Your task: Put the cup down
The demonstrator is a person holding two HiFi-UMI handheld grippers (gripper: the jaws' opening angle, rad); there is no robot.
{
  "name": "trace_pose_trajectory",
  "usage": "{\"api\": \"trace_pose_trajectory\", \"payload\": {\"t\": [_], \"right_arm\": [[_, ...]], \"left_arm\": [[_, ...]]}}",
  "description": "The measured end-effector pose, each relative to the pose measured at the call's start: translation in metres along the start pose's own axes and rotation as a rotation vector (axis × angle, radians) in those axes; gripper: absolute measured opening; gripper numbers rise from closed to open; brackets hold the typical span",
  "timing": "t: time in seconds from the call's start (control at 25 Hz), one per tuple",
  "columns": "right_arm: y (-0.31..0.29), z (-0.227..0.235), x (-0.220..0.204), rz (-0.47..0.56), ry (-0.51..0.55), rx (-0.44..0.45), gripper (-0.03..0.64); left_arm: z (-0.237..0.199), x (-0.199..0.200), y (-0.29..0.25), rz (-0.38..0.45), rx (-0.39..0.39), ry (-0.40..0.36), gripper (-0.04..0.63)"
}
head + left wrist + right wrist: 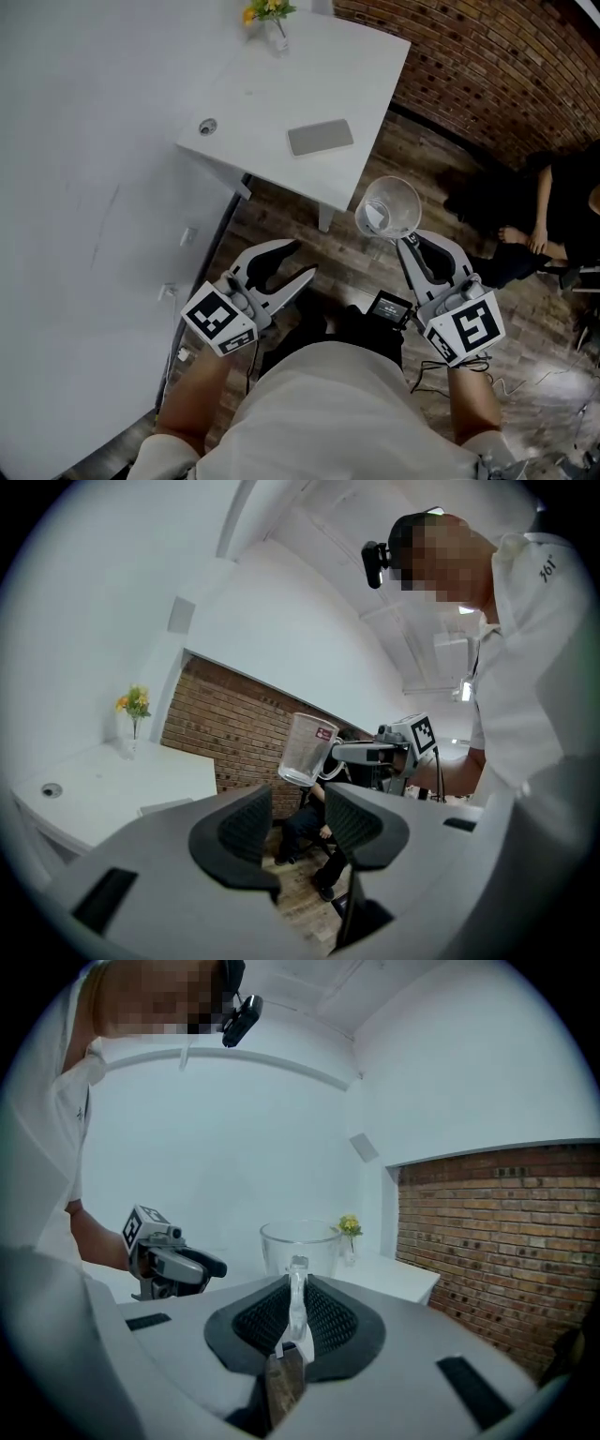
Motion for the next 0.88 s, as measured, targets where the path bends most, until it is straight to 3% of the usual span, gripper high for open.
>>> {"api": "trace_pose_trajectory", "payload": {"t": [0.52,0.88], "right_arm": [[-0.032,0.011,-0.008,-0.05,0.012,0.054,0.041],[-0.074,0.029,-0.002,-0.039,0.096,0.122,0.042]], "left_arm": [[-0.024,0.001,-0.041,0.038,-0.018,0.001,0.164],[-0.069,0.029,-0.084,0.06,-0.043,-0.134,0.16]]}}
Point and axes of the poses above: the fingertips, and each gripper's own axes: y backward along the fingers, z to its right, x out of its top, the point moved 3 cm from there along y, backward along the fingers, and after that the axes turned 5 degrees about -y, right-handed, at the moved point
